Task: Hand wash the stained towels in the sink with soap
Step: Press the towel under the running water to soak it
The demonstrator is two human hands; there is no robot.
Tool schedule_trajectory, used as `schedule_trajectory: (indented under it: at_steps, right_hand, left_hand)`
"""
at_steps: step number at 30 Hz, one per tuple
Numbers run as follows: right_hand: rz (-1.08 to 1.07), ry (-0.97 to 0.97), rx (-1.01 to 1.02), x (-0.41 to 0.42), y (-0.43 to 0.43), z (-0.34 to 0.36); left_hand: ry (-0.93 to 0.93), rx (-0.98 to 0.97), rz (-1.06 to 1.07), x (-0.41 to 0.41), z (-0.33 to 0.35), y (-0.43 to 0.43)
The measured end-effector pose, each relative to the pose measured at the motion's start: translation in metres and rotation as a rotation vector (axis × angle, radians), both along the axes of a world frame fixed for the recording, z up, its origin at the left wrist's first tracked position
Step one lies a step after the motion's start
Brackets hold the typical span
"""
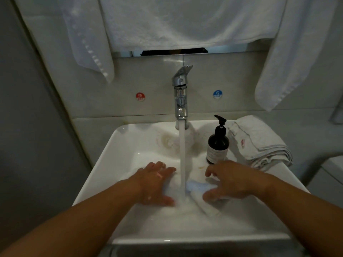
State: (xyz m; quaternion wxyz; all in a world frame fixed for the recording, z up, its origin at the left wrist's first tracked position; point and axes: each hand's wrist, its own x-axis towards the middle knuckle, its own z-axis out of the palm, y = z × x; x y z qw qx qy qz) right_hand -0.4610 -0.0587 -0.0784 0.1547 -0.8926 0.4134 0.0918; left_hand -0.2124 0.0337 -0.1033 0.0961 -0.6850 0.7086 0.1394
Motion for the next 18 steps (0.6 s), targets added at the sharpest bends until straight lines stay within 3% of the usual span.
schedule_trajectory:
  at_steps: [8, 13, 15, 18]
  right_hand:
    - [0.076, 0.081, 0.095, -0.002, 0.003, 0.000]
    - [0.092, 0.138, 0.078, -0.001, 0.002, -0.004]
    - [0.144, 0.143, 0.055, 0.005, 0.007, -0.011]
    - [0.257, 0.066, 0.079, 0.020, 0.019, -0.021]
  left_hand:
    - [-0.199, 0.301, -0.003, 0.009, 0.027, -0.001]
    - [-0.427, 0.356, 0.042, 0.018, 0.029, 0.003]
    - [-0.404, 0.342, 0.045, 0.019, 0.024, 0.005]
    - [-0.145, 0.202, 0.044, 0.021, 0.023, 0.005]
